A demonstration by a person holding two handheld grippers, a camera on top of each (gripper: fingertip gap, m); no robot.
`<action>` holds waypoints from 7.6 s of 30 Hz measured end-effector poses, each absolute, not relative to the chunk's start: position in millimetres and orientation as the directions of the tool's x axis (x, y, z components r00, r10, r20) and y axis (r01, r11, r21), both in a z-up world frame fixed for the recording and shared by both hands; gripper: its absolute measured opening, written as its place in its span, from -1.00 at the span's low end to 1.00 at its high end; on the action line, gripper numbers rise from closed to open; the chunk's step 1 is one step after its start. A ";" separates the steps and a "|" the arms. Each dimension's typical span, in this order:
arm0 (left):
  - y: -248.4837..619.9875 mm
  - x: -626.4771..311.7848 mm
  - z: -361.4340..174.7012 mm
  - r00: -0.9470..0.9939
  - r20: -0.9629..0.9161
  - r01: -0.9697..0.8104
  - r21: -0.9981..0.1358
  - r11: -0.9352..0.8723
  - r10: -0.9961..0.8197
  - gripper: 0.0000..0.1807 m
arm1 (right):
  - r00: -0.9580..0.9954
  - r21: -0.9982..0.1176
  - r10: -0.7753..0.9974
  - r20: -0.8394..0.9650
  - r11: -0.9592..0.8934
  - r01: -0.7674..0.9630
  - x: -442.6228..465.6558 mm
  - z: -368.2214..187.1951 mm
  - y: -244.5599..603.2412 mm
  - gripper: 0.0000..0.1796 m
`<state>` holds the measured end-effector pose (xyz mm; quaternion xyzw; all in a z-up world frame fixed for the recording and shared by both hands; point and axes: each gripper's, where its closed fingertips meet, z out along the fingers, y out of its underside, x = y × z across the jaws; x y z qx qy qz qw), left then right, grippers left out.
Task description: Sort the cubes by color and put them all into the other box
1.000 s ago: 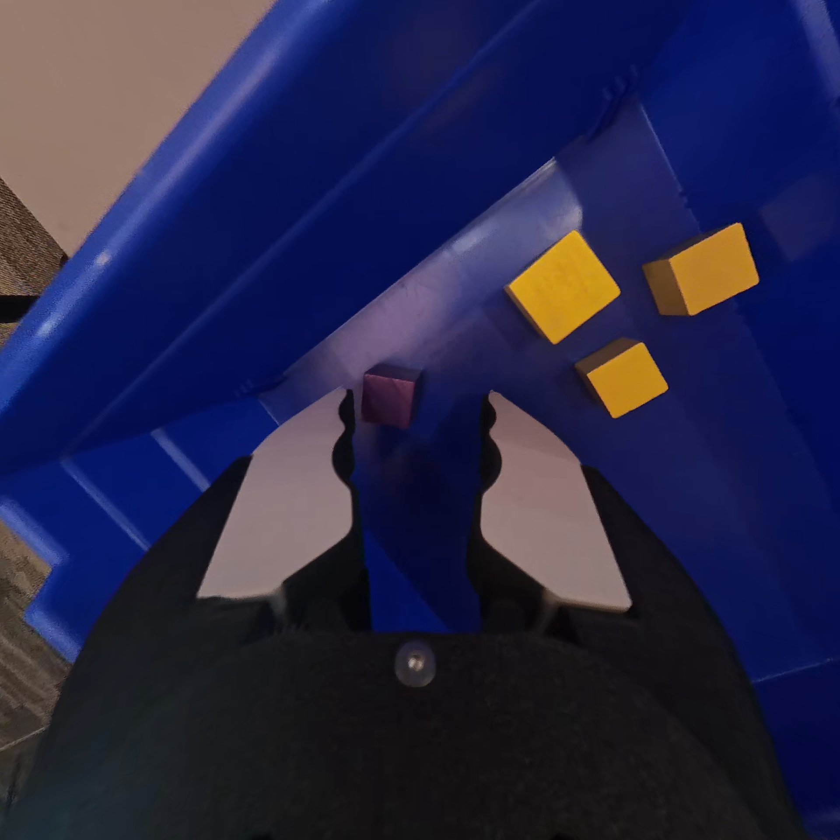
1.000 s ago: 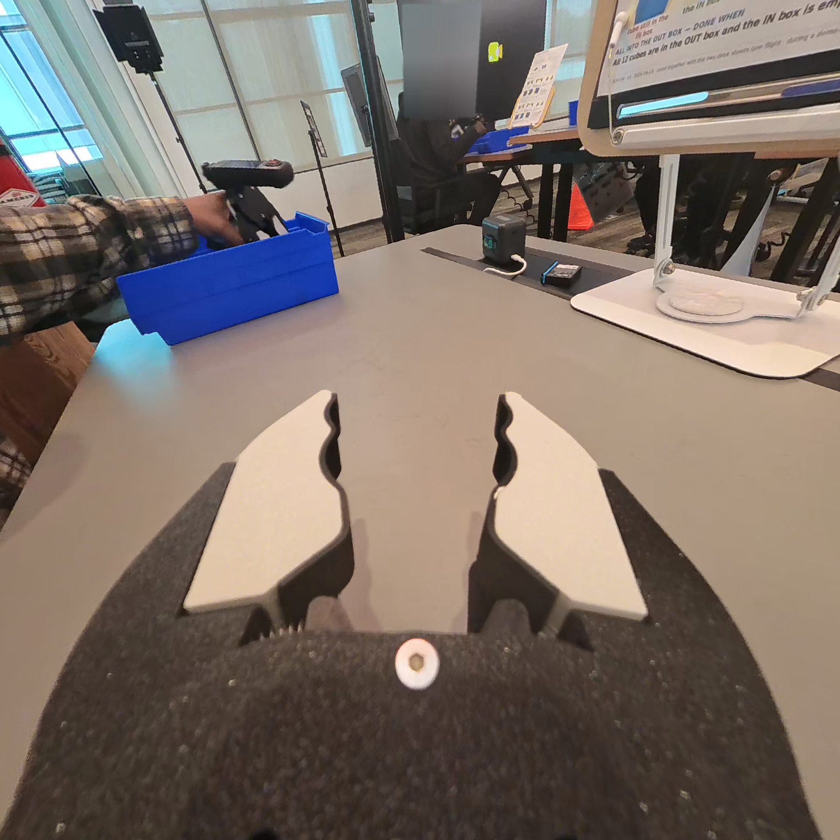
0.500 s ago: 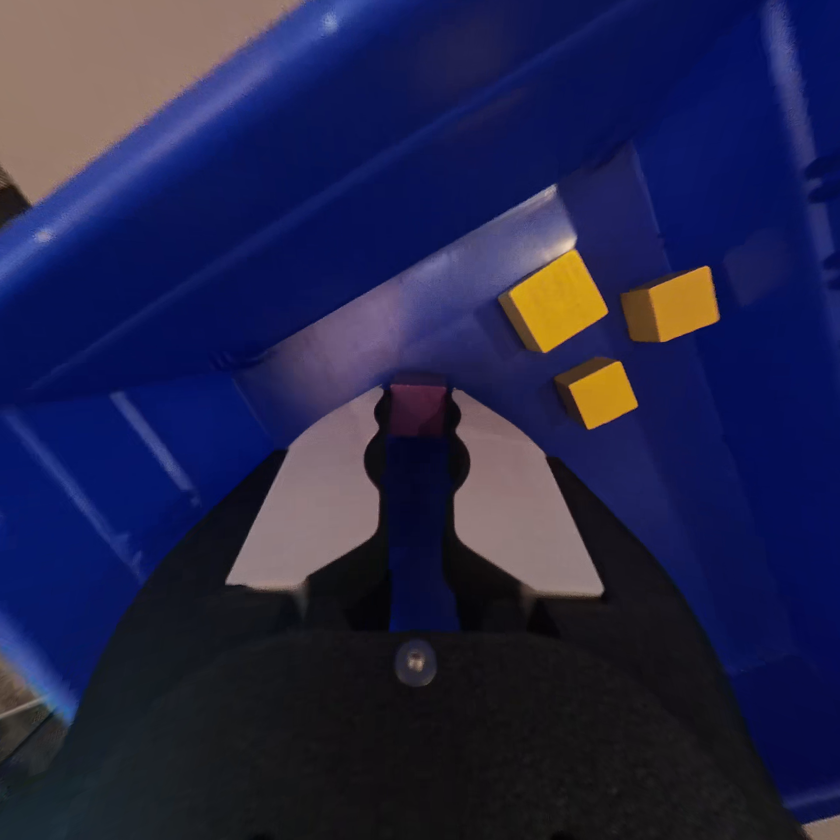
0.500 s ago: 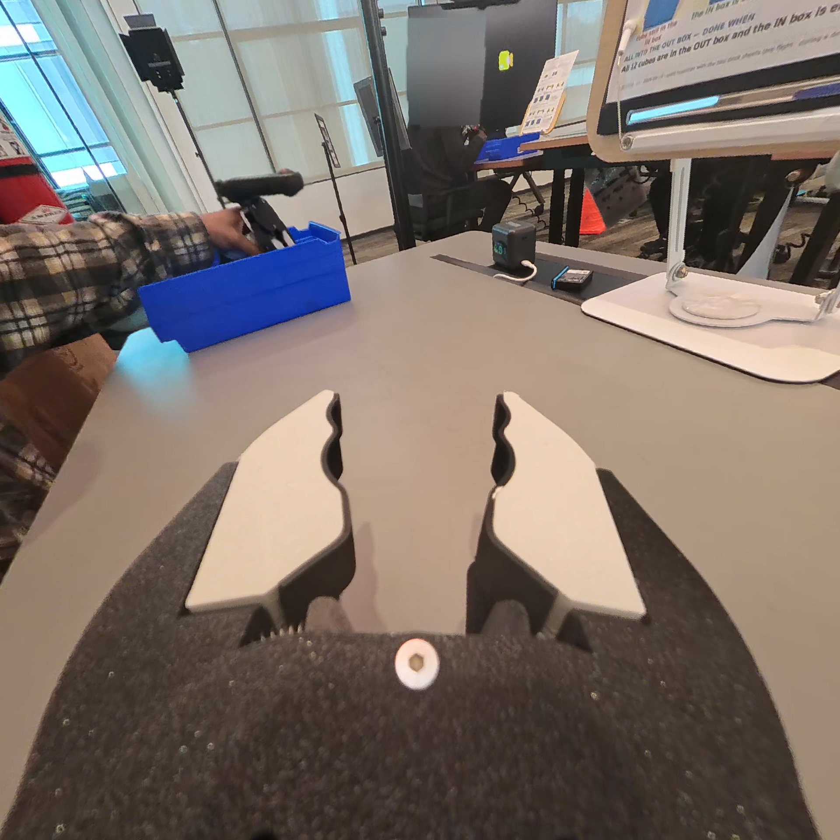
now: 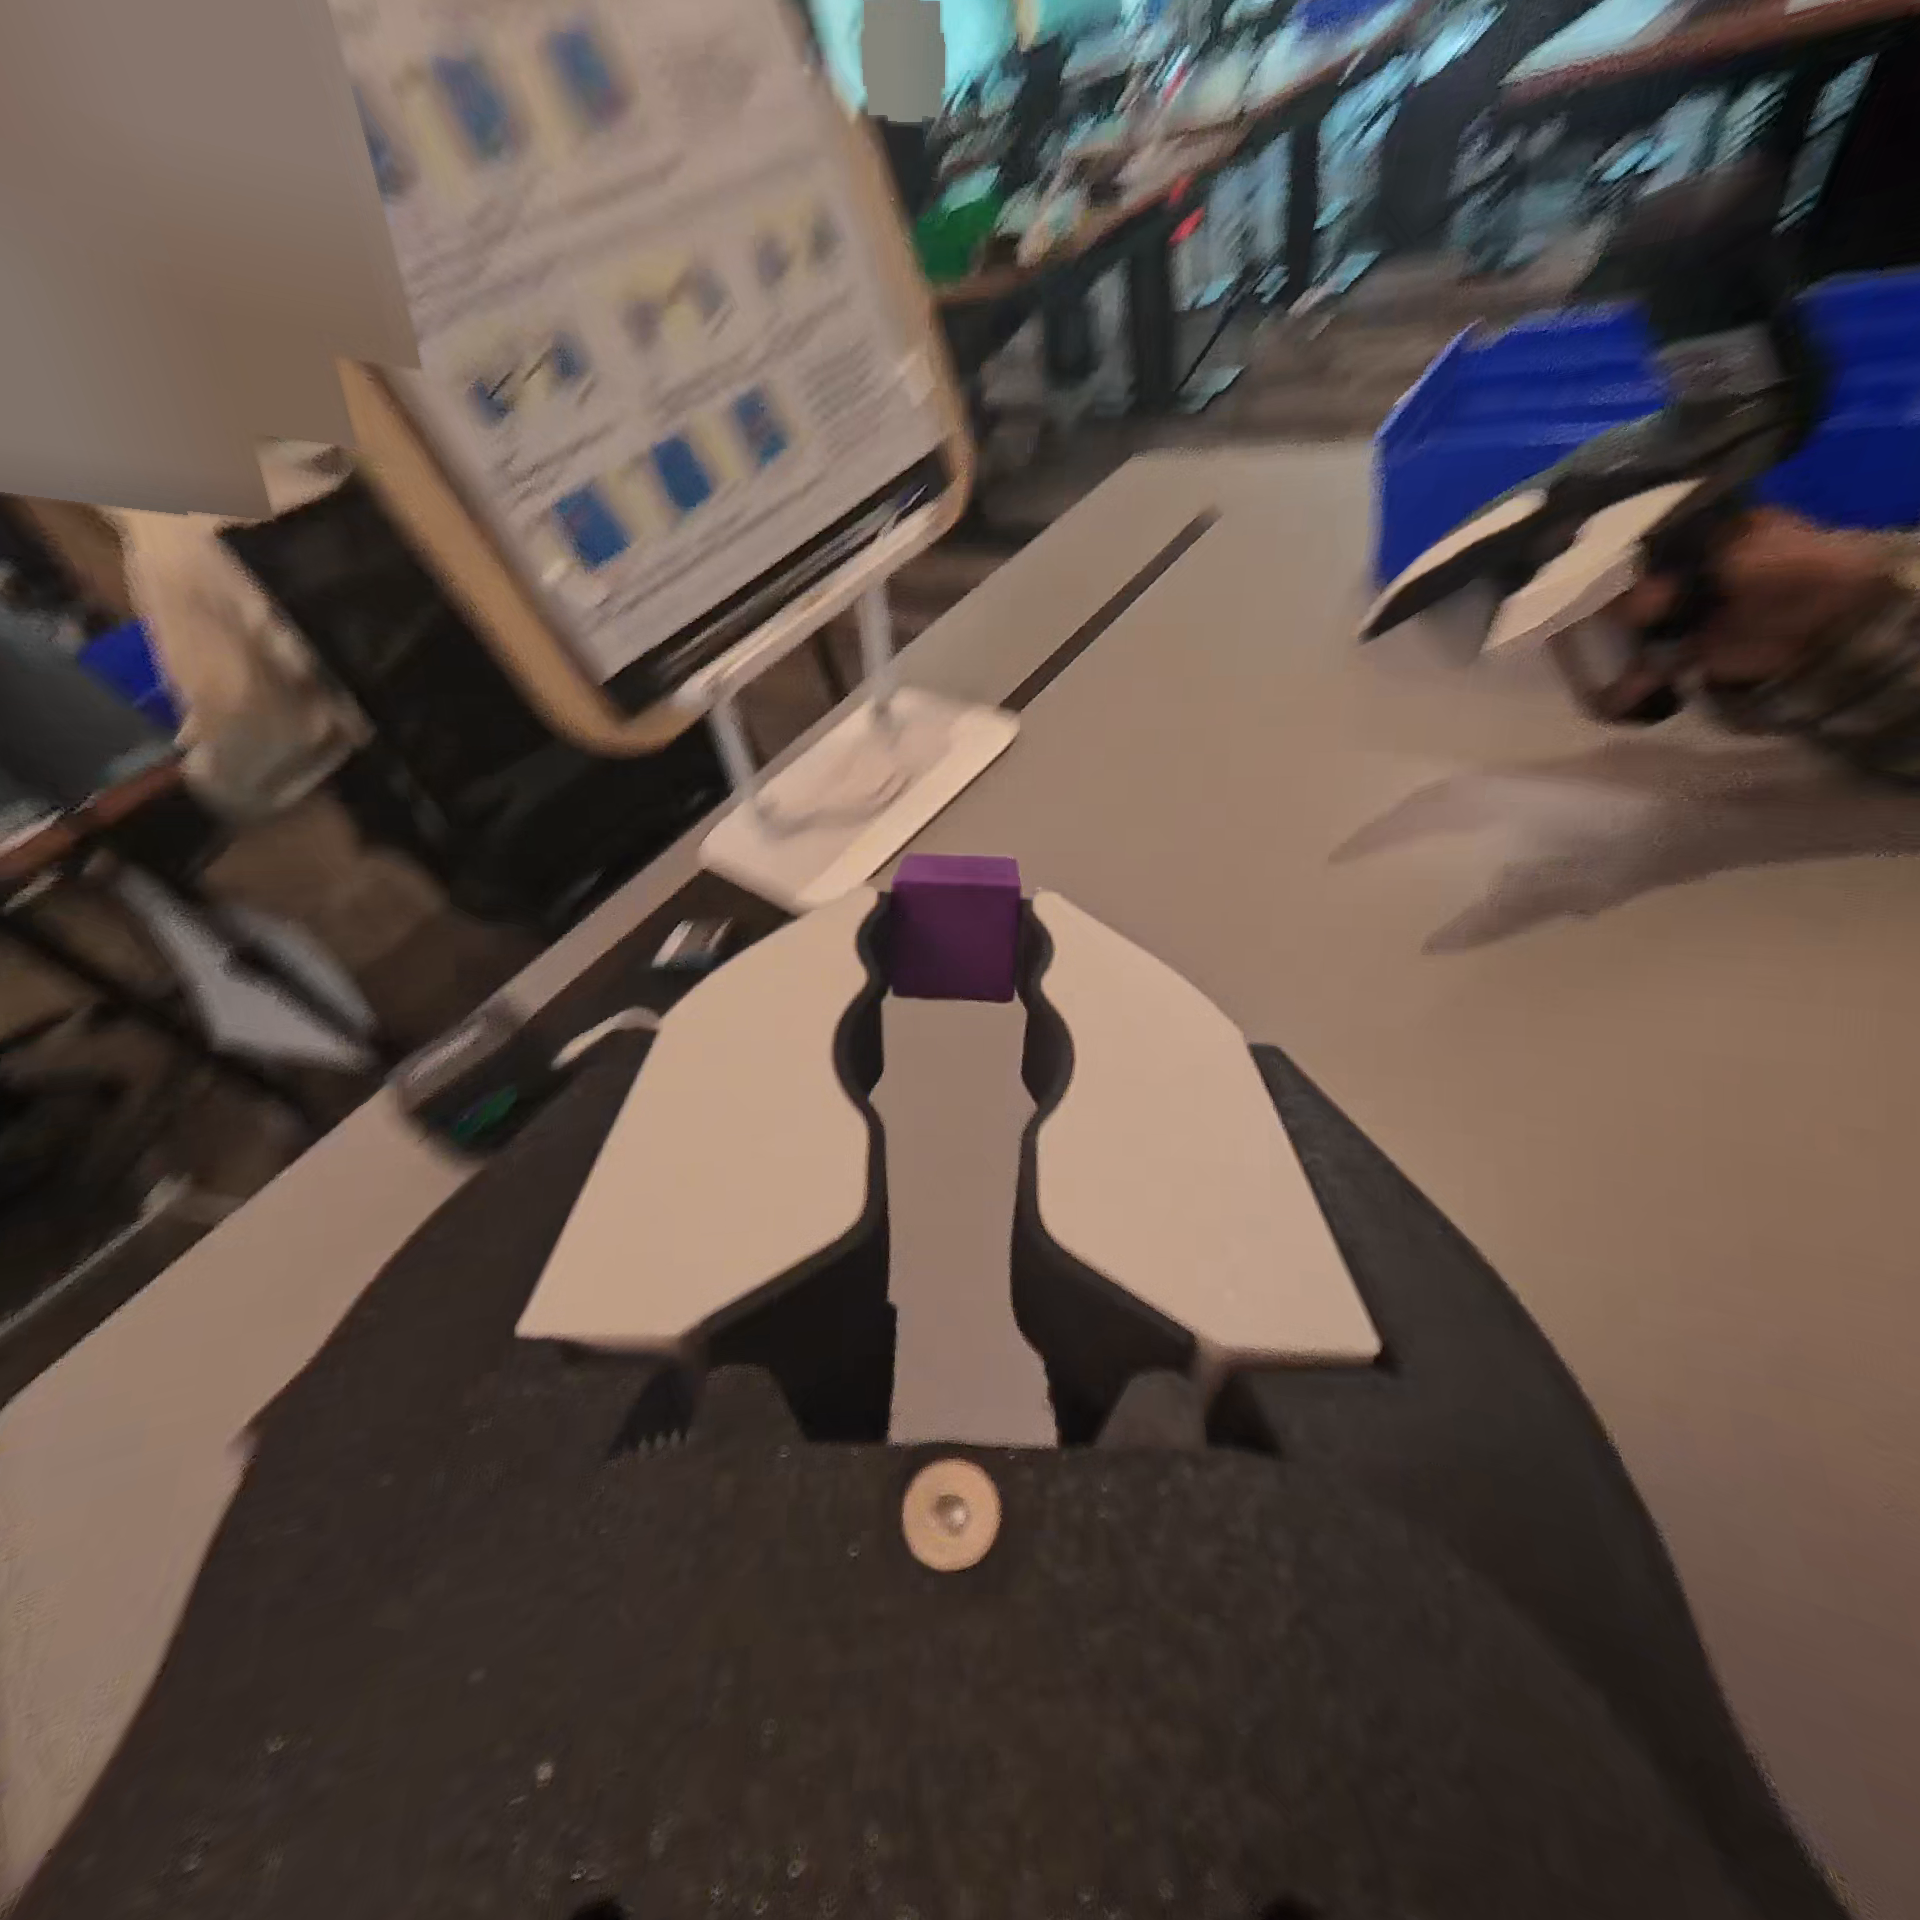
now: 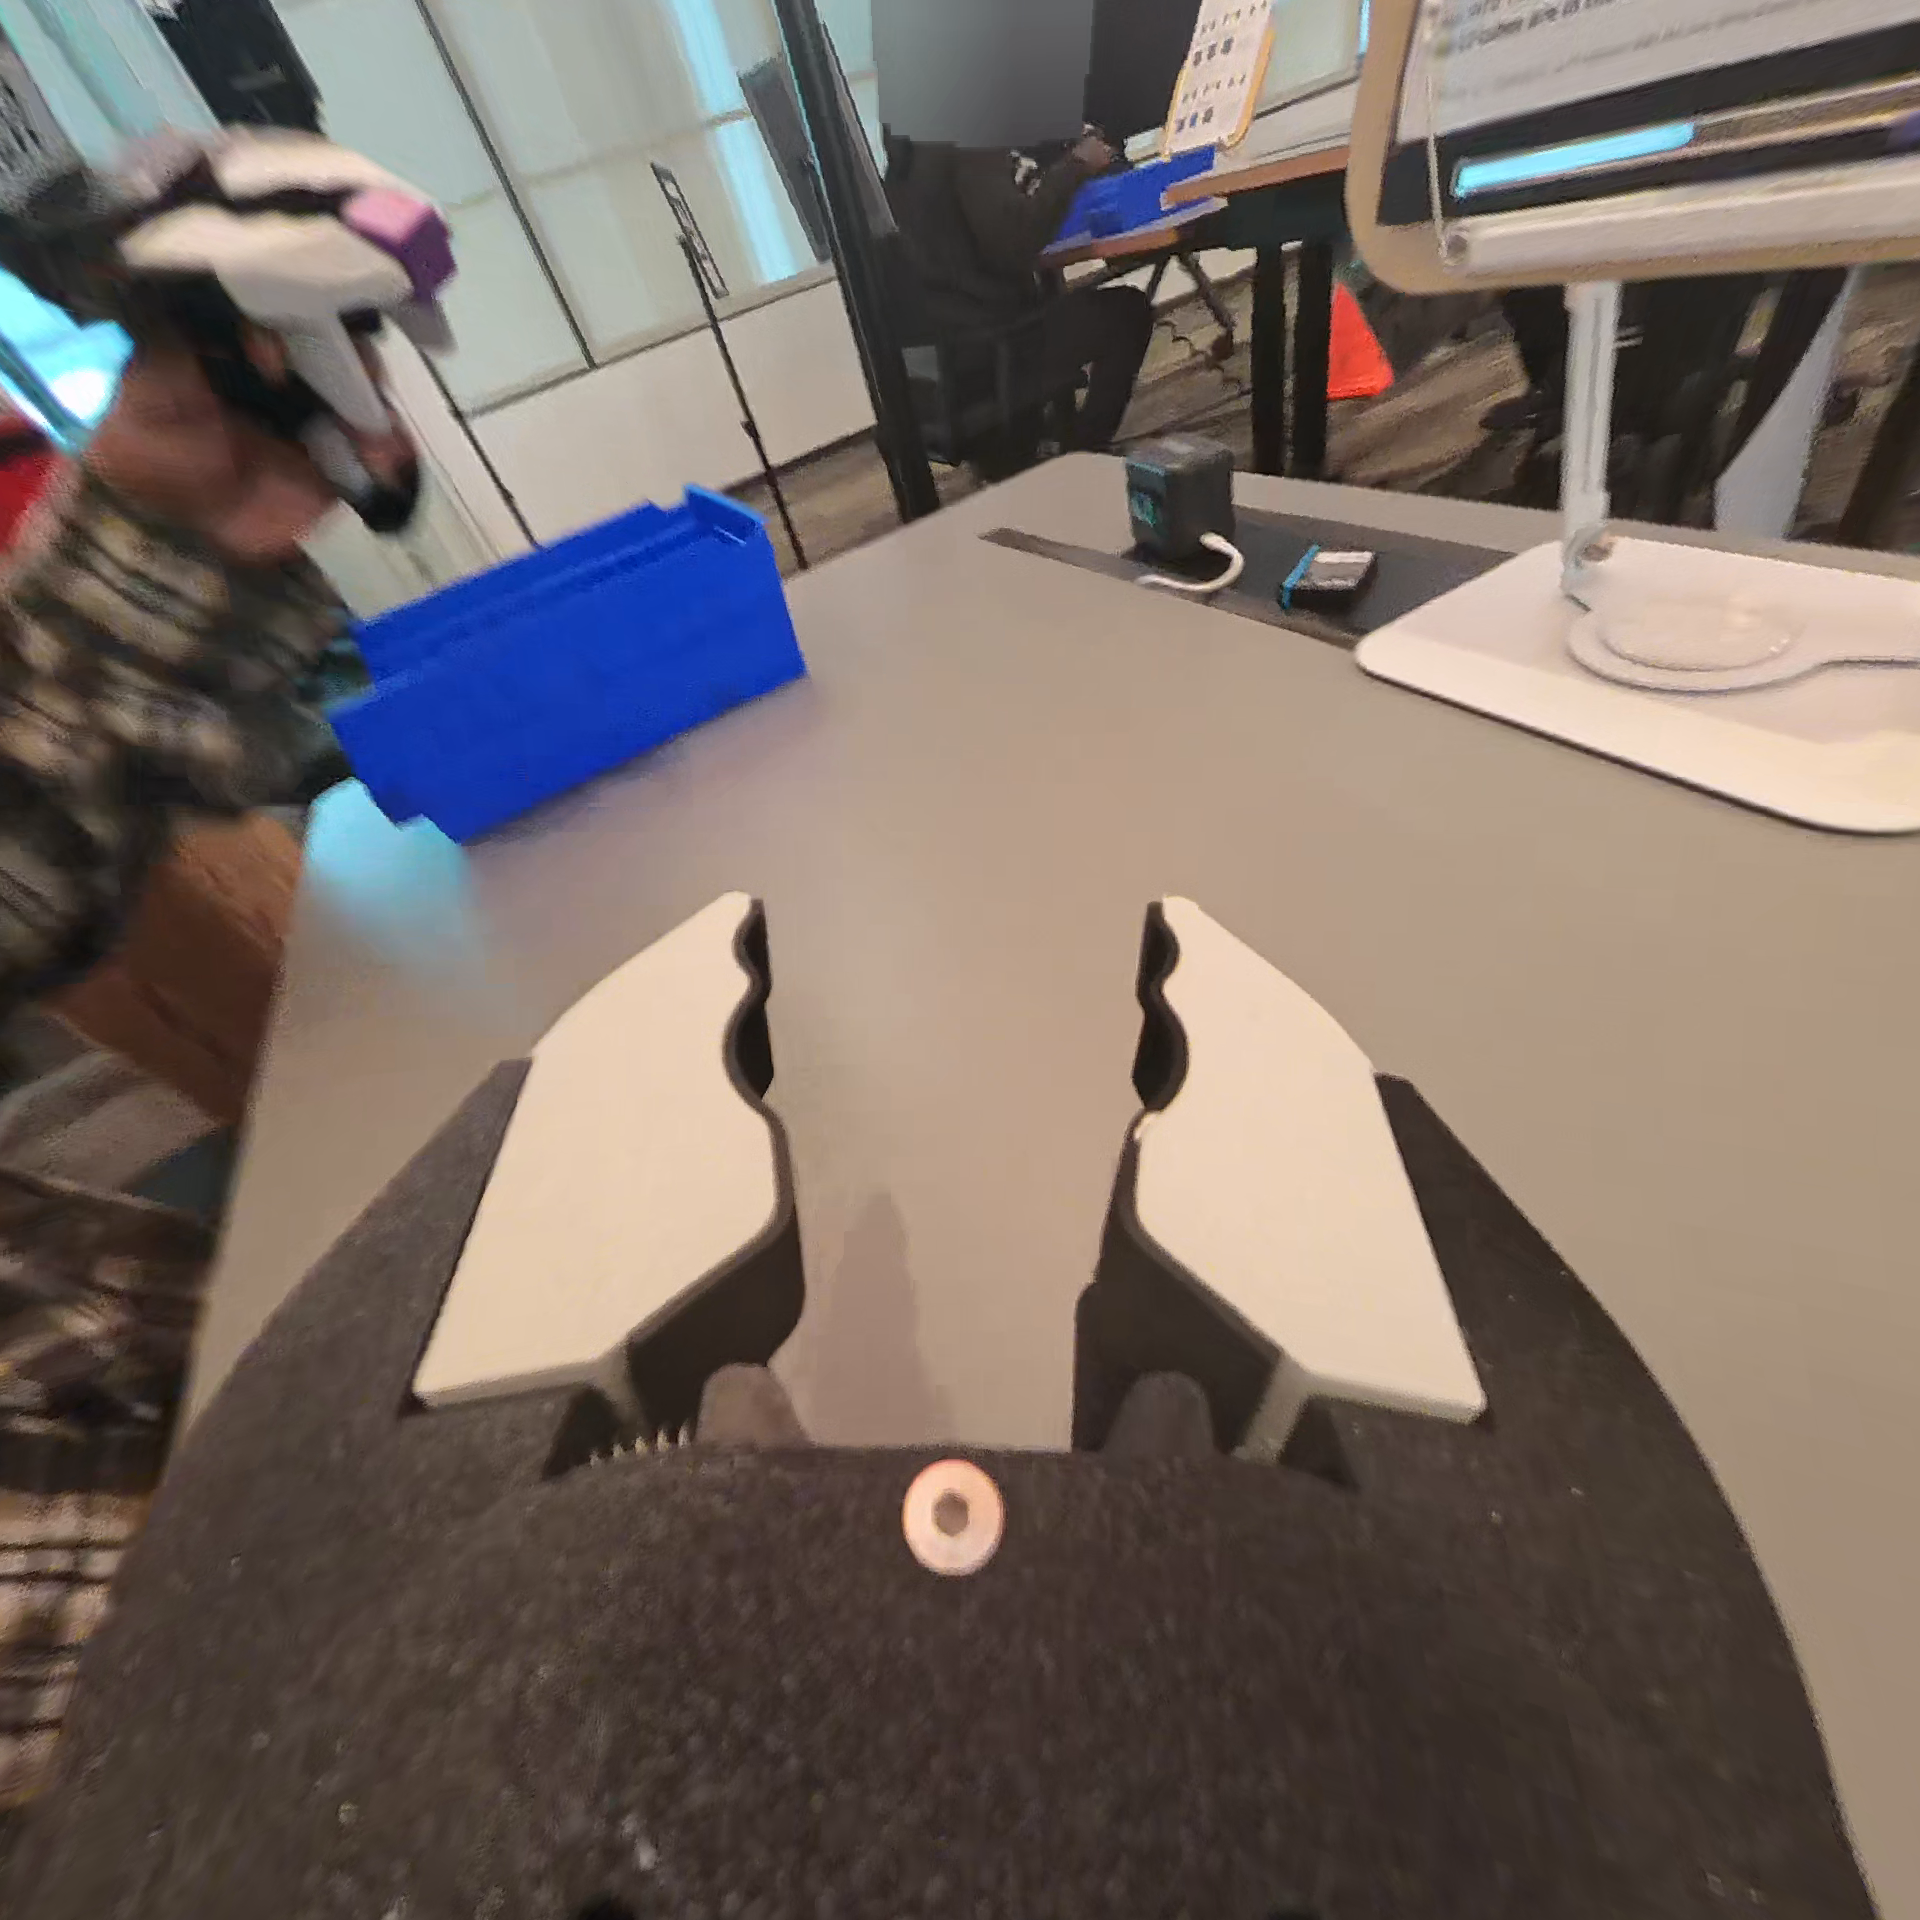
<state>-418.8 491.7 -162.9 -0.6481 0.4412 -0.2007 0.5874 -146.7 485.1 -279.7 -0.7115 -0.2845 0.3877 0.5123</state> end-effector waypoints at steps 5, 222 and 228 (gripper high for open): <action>459.0 -300.1 -177.9 0.281 -0.268 -0.084 -0.963 0.255 -0.921 -0.76 | 0.261 -0.777 0.736 -0.625 -0.619 -0.118 -184.5 -234.3 465.2 -0.20; 485.6 -284.9 -203.6 0.166 0.242 0.123 -0.967 -0.224 -0.956 -0.76 | 0.410 -0.961 0.888 -0.207 -0.107 -0.254 -147.6 -232.5 488.3 -0.10; 487.4 -245.4 -255.2 0.026 0.423 0.204 -0.889 -0.409 -0.906 -0.77 | 0.471 -0.996 0.881 0.043 0.072 -0.044 -155.2 -256.3 478.3 -0.08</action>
